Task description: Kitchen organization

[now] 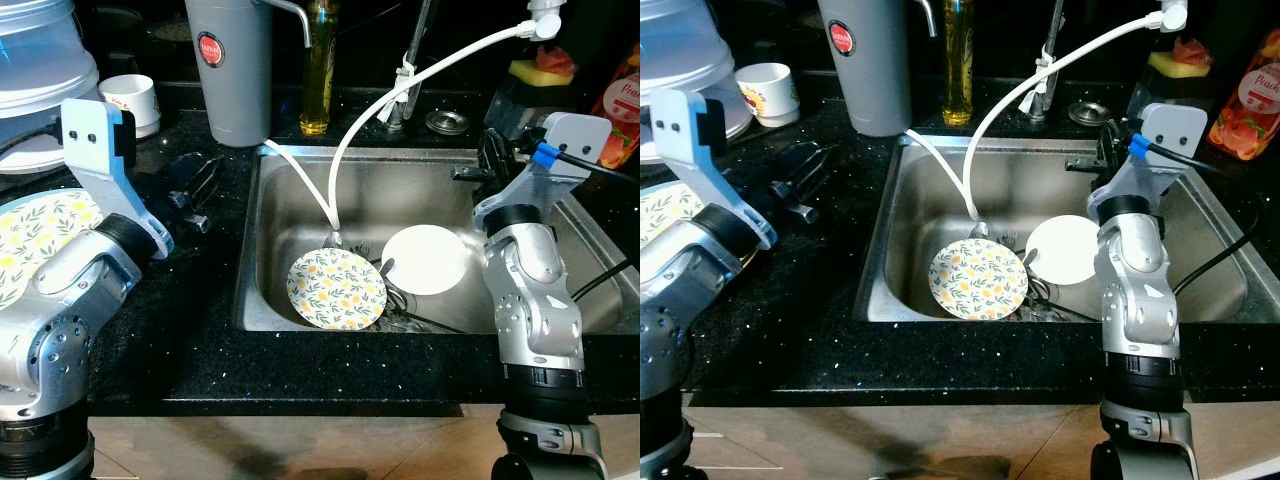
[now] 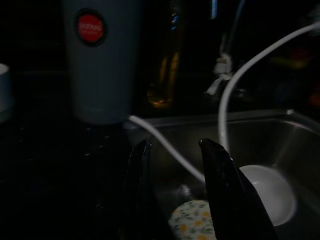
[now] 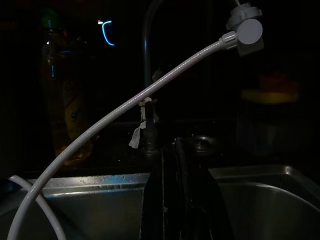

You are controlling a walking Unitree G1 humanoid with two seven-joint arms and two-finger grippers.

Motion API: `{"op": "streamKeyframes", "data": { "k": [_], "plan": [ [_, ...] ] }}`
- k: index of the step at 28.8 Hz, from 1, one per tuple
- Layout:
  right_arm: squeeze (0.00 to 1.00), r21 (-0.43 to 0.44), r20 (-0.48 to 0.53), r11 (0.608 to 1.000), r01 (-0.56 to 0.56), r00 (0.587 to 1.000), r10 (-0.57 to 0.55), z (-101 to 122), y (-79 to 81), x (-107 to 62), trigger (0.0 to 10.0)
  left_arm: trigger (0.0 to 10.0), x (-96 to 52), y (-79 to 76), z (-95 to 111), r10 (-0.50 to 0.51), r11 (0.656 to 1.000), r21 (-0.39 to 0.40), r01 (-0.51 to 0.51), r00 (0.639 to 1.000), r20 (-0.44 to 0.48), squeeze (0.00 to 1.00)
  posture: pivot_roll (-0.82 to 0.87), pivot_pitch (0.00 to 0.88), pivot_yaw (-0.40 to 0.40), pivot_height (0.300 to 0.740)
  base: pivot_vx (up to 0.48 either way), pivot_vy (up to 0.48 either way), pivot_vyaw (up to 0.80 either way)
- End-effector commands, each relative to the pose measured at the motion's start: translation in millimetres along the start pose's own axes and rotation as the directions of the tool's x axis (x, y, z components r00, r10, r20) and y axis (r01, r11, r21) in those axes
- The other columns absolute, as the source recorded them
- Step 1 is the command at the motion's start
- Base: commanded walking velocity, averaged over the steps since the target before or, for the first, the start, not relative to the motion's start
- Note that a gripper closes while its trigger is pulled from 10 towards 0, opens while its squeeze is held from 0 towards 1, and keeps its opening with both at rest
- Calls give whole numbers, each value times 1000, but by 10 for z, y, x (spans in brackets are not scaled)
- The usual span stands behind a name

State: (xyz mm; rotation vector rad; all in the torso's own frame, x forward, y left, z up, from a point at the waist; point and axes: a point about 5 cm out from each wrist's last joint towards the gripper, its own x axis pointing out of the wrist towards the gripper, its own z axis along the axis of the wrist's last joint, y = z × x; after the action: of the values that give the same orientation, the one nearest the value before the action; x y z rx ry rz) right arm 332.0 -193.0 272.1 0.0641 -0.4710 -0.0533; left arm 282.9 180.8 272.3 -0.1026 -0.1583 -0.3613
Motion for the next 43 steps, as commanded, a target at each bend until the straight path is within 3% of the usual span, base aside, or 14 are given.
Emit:
{"op": "streamKeyframes", "data": {
  "k": [1,2,3,4,5,7,8,11,13,15,17,19,27,43],
  "plan": [
    [0,10,4,1000,-16,1000,16,23,43,36,10000,10000,25,30,-71,47,997,57,-45,998,-36,0,155,67,-34,740,0,0,0],
    [0,10,4,1000,-16,1000,16,23,43,36,10000,10000,25,30,-71,47,997,57,-45,998,-36,0,155,67,-34,740,0,0,0],
    [0,15,5,1000,-23,1000,23,25,60,38,10000,10000,44,38,-81,80,986,150,-72,996,-47,0,155,65,-33,740,0,0,0],
    [0,18,2,999,-30,1000,30,16,85,36,10000,10000,72,103,-129,165,950,280,-137,983,-80,0,154,64,-33,740,0,0,0],
    [0,18,2,999,-30,1000,30,16,85,36,10000,10000,72,103,-129,165,950,280,-137,983,-80,0,154,64,-33,740,0,0,0],
    [0,21,-3,999,-34,999,35,-1,96,30,10000,10000,71,287,-198,328,912,295,-285,939,-107,0,150,61,-33,740,0,0,0],
    [0,21,-3,999,-34,999,35,-1,96,30,10000,10000,71,287,-198,328,912,295,-285,939,-107,0,150,61,-33,740,0,0,0],
    [0,23,-6,999,-34,999,35,-12,97,32,10000,10000,81,365,-196,395,904,213,-372,915,-81,0,153,60,-35,740,0,0,0],
    [0,25,-6,999,-35,999,35,-14,99,36,10000,10000,111,318,-175,359,920,192,-342,931,-60,0,153,59,-36,740,0,0,0],
    [0,30,5,998,-52,999,52,2,123,50,10000,10000,176,117,-85,198,974,113,-197,980,-3,0,147,51,-33,740,0,0,0],
    [0,37,16,997,-72,997,71,20,148,56,10000,10000,215,3,-24,117,992,45,-119,992,54,0,146,50,-35,740,0,0,0],
    [0,37,11,997,-66,998,65,10,147,55,10000,10000,256,-47,-7,103,995,-13,-102,991,88,0,143,47,-34,740,0,0,0],
    [0,40,-17,999,2,1000,-2,-51,73,12,10000,10000,384,-222,-49,72,994,-85,-63,992,106,0,119,40,-18,740,0,0,0],
    [0,23,-20,1000,10,1000,-9,-70,50,-8,10000,10000,442,-147,-107,100,991,-103,-88,988,119,0,98,24,-10,740,0,0,0]
  ]
}}
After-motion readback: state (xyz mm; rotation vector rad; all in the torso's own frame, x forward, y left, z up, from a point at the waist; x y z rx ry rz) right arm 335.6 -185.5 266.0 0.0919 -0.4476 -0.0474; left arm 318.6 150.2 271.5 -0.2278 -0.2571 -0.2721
